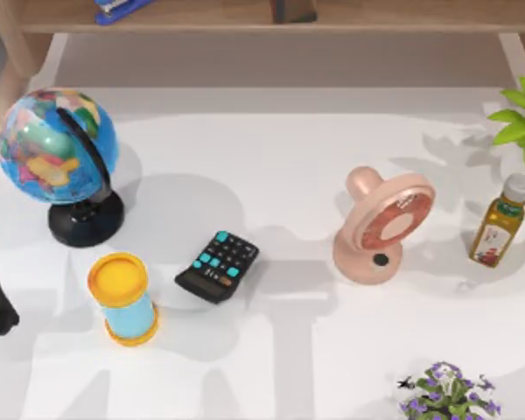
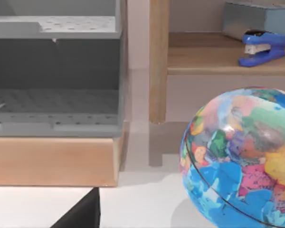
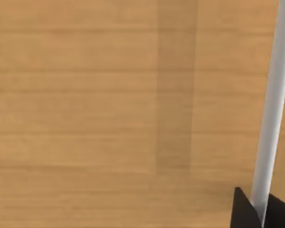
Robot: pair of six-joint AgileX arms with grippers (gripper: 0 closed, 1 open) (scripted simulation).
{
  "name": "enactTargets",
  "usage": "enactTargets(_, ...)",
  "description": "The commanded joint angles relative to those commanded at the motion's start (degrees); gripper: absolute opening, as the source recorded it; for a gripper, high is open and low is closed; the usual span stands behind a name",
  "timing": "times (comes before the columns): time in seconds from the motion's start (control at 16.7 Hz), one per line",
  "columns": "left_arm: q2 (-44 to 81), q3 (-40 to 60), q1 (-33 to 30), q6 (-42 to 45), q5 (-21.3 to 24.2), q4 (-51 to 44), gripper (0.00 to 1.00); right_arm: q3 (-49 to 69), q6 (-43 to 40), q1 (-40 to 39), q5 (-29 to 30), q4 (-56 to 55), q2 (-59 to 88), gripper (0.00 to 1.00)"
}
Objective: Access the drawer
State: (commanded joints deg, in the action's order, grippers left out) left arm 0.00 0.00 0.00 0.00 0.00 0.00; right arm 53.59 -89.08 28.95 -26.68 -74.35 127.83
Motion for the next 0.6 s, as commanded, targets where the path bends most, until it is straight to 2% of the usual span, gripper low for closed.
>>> enactTargets(0.24,0.00,0.00,0.00,0.00,0.00,0.00,1.00,-2.00,0.09,0.49,-0.81,-1.37,-0.95,0.00)
enactTargets(0.6,0.00,0.00,0.00,0.00,0.00,0.00,1.00,-12.91,0.19,4.44,-4.61,-7.50,-5.14,0.00)
